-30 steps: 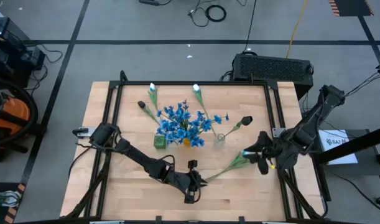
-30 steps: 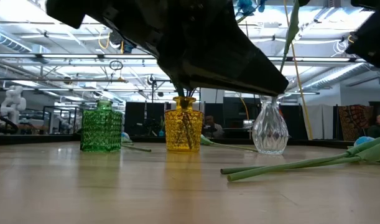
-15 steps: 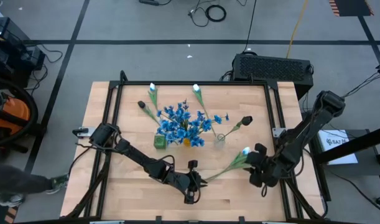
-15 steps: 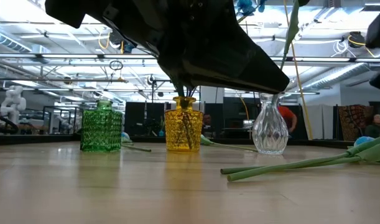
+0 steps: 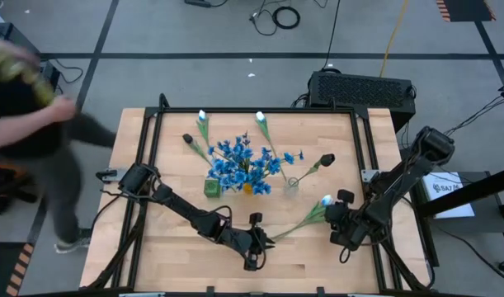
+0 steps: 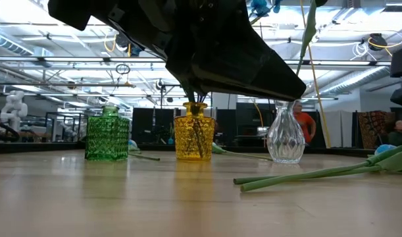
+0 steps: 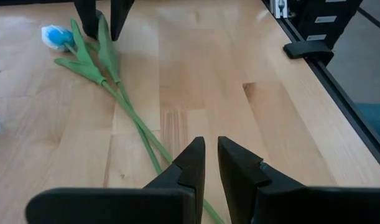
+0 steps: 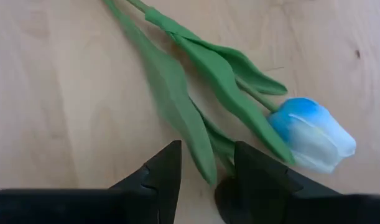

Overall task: Sort flowers into vase by color
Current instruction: Put the bottom black flower into the transparent vase

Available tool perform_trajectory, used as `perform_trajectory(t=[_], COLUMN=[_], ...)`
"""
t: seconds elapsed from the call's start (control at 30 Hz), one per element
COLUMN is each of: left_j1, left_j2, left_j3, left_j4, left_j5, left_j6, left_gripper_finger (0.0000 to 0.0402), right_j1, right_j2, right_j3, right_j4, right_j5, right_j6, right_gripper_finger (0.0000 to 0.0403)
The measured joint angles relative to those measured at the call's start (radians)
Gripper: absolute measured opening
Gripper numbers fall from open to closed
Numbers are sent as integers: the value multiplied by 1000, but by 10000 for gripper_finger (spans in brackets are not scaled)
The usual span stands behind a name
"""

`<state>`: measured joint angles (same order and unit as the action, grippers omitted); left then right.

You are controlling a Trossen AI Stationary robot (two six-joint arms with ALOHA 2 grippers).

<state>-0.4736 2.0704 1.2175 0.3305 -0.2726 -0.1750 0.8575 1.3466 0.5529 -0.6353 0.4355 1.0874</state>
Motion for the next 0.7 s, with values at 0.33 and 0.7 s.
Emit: perform_trajectory(t=[0.33, 0.7], left_j1=[0, 0], left_j2=[0, 0], left_j3=[1, 1], left_j4=[-3, -3], left_j5=[9, 9], left_j6=[31, 32], left_gripper_finger=[52, 52], right_j1=[-70, -76], right_j2=[76, 44], right_j3=[5, 109], right_j4=[24, -53], right_j5=[-81, -263], right_j6=[-136, -178], right_gripper_finger=[76, 5])
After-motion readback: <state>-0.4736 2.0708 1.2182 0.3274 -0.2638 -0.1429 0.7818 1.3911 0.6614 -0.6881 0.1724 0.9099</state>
